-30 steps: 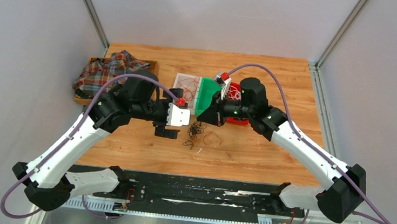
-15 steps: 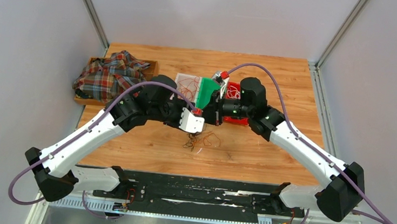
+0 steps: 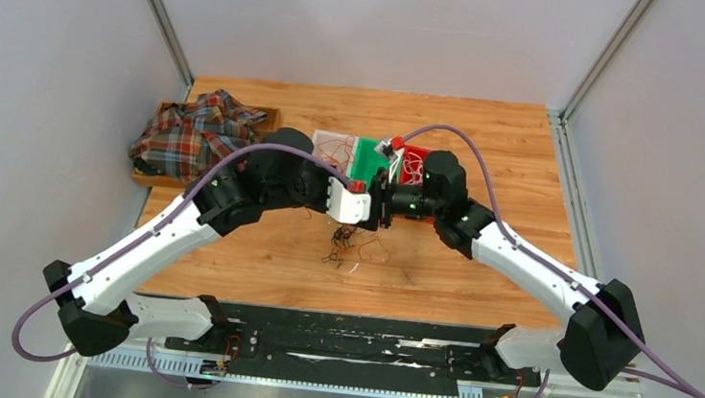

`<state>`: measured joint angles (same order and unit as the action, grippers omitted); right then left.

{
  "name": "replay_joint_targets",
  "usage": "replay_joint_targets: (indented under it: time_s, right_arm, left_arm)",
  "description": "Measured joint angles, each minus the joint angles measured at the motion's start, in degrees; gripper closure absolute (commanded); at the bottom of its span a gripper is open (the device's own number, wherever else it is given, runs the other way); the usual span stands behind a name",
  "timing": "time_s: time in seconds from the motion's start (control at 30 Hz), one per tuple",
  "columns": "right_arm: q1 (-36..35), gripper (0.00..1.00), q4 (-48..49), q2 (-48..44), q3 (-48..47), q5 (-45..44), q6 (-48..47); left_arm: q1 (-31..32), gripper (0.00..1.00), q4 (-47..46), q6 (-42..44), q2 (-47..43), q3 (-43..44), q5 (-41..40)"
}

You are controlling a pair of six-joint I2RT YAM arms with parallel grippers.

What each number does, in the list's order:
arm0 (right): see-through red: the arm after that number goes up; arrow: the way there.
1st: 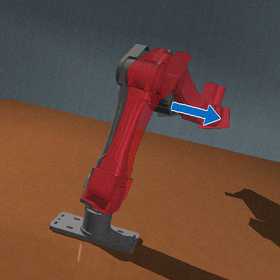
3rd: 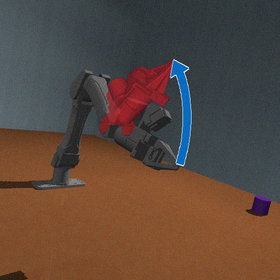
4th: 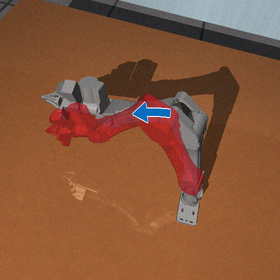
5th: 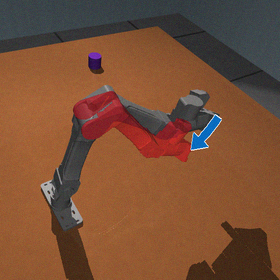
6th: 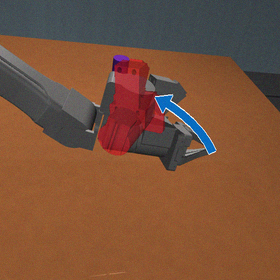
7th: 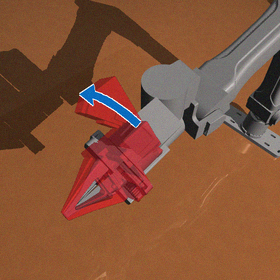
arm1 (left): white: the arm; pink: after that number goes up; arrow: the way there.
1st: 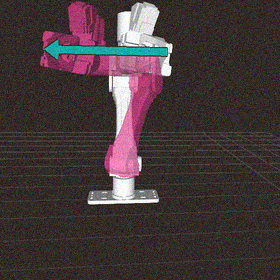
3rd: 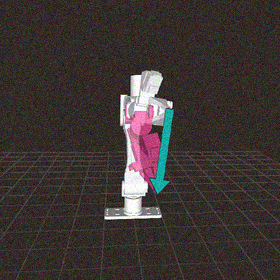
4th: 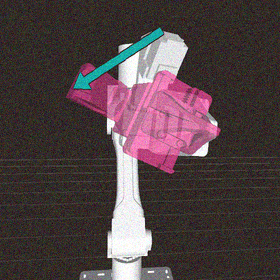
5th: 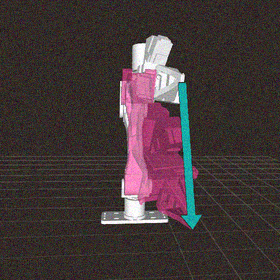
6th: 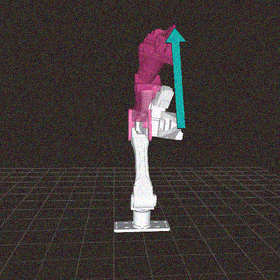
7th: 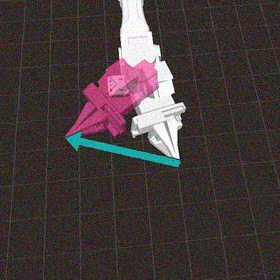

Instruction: Untangle the cables

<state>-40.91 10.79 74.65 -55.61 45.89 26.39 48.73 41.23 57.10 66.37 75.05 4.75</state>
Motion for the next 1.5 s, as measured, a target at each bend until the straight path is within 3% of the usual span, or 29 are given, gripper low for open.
replay_joint_targets:
  time_s: [0.2, 0.47, 1.0, 1.27, 1.5]
  right_arm:
    - [-1.03, 0.60, 7.37, 1.95, 4.85, -3.61, 1.44]
    - [-5.73, 0.63, 16.02, 8.92, 3.80, -9.55, 2.49]
    - [-9.11, 0.67, 17.09, 18.05, 5.38, -15.89, 2.29]
    - [-9.42, 0.66, 14.01, 21.24, 5.79, -17.90, 2.29]
    - [-10.29, 0.62, 12.52, 23.15, 8.22, -20.20, 2.32]
  left_arm:
    - [0.00, 1.00, -0.90, -7.48, 0.17, 9.31, -0.70]
    - [0.00, 1.00, -0.59, -13.62, 1.25, 20.87, 1.75]
    - [0.02, 1.00, -2.78, -16.13, 7.74, 48.59, 2.12]
    - [0.02, 1.00, -11.08, -14.10, 8.52, 52.09, 0.74]
    - [0.02, 1.00, -28.06, -6.54, 10.86, 52.96, -4.39]
